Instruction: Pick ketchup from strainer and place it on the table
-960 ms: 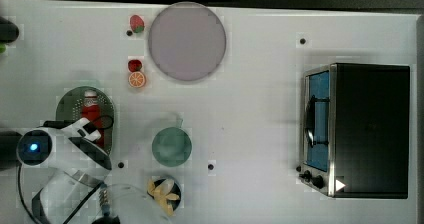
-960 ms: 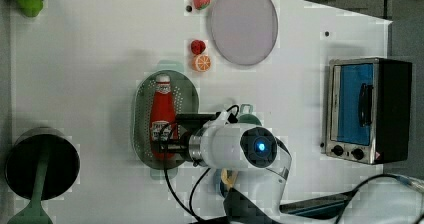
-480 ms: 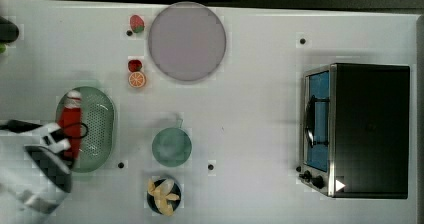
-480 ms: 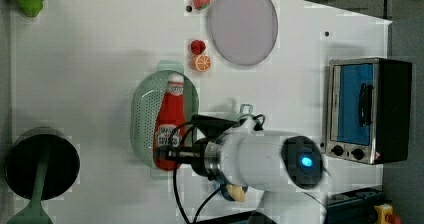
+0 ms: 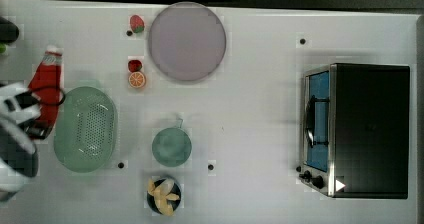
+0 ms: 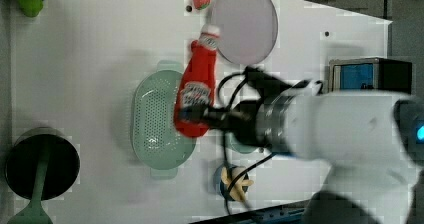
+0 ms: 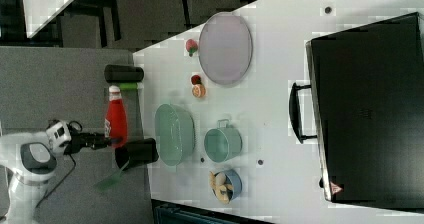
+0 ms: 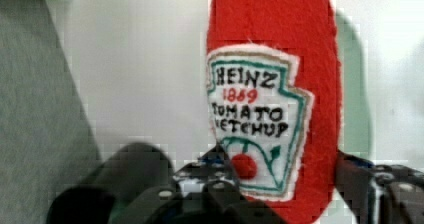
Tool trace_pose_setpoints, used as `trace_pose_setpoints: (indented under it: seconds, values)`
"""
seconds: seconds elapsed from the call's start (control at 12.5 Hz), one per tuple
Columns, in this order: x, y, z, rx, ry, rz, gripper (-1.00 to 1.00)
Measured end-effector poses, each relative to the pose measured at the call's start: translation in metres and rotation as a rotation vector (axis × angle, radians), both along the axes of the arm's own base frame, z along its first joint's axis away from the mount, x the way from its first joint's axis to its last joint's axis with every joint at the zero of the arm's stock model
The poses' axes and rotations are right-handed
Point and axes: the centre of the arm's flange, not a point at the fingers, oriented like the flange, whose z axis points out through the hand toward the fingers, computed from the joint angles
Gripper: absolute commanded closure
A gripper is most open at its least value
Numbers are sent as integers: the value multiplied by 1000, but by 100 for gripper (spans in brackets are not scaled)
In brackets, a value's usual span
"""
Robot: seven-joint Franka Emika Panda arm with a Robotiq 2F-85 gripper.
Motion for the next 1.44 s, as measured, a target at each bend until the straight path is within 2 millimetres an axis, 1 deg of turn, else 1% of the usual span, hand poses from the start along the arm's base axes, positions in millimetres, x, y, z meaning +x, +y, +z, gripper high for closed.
trace_pose_setpoints:
  seconds: [0.16, 0.24, 0.4, 0.56, 0.8, 0.96, 1.04, 1.12, 1.2, 1.28, 1.44]
  values:
    - [29, -43, 8, -40, 27, -52, -18]
    - [45, -71, 7, -64, 38, -75, -18]
    - [81, -137, 2, -97, 36, -146, -18]
    - [108, -210, -8, -130, 37, -224, -18]
    - [128, -311, -20, -150, 58, -294, -18]
    - [129, -368, -33, -182, 72, -278, -18]
    - [124, -390, -41, -194, 93, -277, -18]
    - [117, -407, -52, -205, 119, -274, -18]
    - [111, -419, -65, -210, 141, -268, -18]
    - [105, -424, -77, -208, 151, -259, -18]
    - [95, -422, -104, -199, 128, -242, -18]
